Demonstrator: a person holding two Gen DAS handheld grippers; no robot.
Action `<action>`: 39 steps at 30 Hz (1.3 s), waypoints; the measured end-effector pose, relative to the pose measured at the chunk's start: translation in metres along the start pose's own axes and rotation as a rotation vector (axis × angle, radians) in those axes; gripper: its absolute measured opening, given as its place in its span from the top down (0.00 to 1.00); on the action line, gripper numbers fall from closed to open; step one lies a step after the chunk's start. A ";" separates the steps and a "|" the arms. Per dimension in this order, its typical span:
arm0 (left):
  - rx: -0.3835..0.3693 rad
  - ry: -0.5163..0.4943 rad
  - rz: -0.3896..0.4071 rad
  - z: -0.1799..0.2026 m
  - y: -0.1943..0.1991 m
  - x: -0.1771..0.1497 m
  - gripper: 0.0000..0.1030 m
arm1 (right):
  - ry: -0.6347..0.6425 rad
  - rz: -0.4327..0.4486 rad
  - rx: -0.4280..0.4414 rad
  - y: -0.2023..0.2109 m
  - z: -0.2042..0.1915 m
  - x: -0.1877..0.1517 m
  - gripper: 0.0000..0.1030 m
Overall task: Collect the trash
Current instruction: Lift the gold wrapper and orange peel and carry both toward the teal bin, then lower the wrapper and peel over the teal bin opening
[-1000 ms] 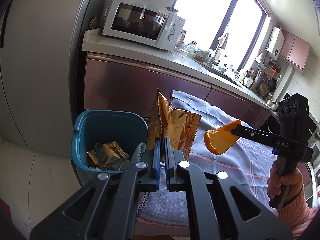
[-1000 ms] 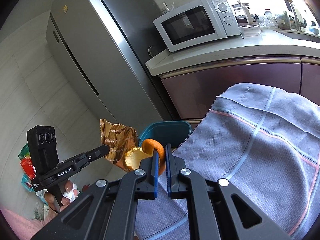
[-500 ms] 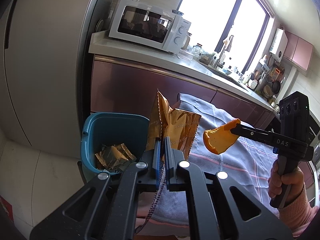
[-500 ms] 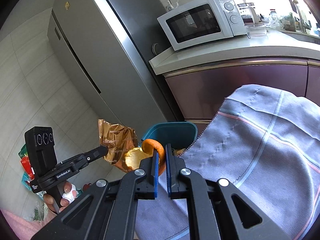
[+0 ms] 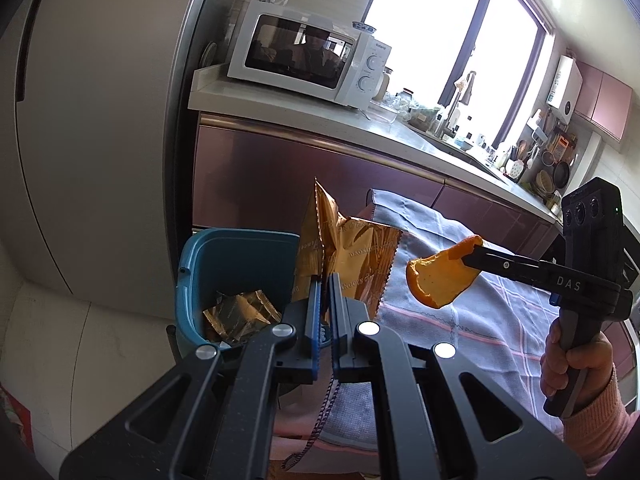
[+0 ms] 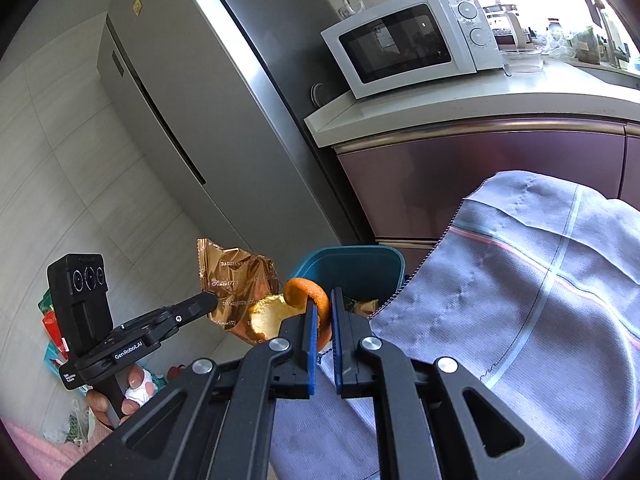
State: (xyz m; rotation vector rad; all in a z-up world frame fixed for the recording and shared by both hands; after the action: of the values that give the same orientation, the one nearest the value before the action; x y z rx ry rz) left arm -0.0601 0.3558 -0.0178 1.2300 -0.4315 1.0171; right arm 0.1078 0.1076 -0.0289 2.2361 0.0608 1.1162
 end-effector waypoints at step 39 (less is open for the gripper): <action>0.065 0.026 -0.044 -0.008 -0.020 0.000 0.96 | -0.014 -0.061 -0.003 -0.041 0.001 0.008 0.95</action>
State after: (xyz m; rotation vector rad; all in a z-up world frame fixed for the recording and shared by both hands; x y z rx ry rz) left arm -0.0449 0.3634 -0.0316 1.2777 -0.3521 1.0146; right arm 0.1230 0.1426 -0.0462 2.2244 0.1215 1.0675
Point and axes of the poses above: each gripper's, at about its wrist camera, not at the fingertips, and y roughly against the way its jaws point, z to its right, x to its top, the point moved 1 cm from there along -y, roughly the way its jaws point, and after that the axes turned 1 degree about -z, right-handed, at the moved point
